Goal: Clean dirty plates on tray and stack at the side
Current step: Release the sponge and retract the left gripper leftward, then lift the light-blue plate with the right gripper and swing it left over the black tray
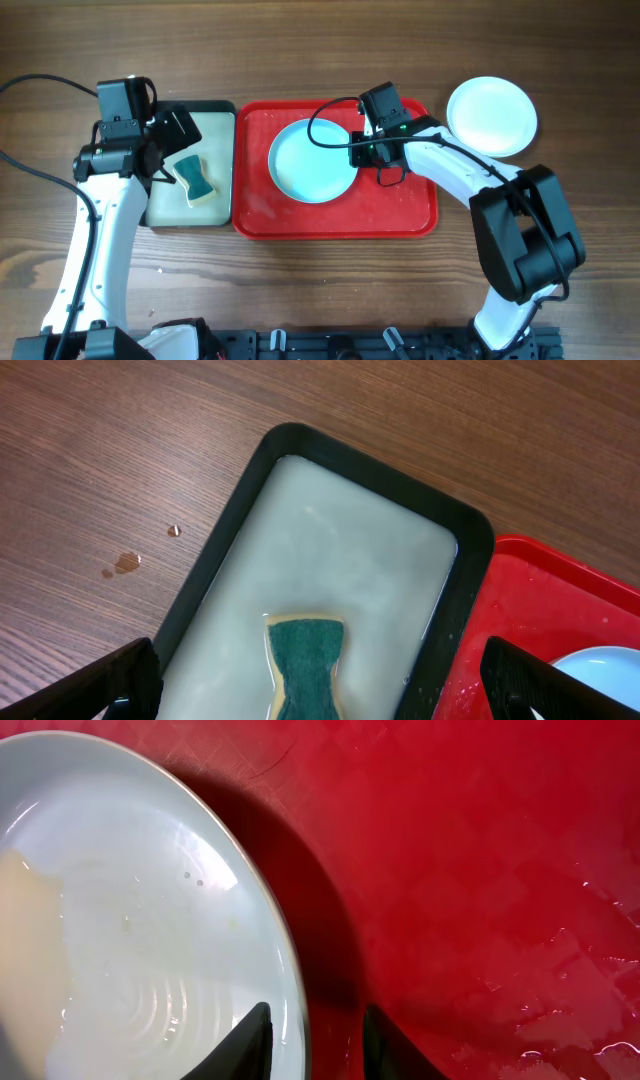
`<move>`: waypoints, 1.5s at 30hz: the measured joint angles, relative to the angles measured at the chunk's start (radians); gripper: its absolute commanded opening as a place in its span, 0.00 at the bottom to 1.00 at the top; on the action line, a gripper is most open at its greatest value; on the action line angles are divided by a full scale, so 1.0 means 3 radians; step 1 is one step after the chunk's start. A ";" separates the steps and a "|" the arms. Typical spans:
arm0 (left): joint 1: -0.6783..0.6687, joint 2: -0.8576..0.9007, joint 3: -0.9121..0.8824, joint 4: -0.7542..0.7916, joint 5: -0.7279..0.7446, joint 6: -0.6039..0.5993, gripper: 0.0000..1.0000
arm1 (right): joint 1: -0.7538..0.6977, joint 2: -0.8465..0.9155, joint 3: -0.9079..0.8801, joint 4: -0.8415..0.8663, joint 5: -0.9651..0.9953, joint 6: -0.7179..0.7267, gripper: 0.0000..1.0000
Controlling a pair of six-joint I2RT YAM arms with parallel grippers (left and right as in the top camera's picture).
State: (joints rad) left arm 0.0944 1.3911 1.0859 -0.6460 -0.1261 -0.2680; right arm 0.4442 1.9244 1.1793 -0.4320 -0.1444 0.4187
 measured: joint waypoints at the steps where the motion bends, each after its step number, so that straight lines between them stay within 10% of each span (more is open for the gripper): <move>1: 0.0000 0.0000 0.0000 0.0000 0.0000 0.0000 1.00 | 0.0000 0.0000 0.0000 0.0000 0.0000 0.0000 0.24; 30: 0.0955 -0.0126 0.0000 0.0112 -0.0109 -0.0238 1.00 | 0.0066 0.0080 0.0000 0.0037 0.0000 0.0094 0.04; 42: 0.0955 -0.0126 0.0000 0.0112 -0.0109 -0.0238 1.00 | 0.0066 0.0097 0.0000 0.0067 -0.0004 0.0112 0.20; 45: 0.0955 -0.0126 0.0000 0.0112 -0.0109 -0.0238 1.00 | 0.0066 0.0106 0.0000 0.0103 -0.0003 0.0150 0.05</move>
State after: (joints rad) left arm 0.3809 1.3533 1.0859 -0.6125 -0.1589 -0.3393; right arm 0.4641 1.9560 1.1793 -0.4011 -0.1452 0.4637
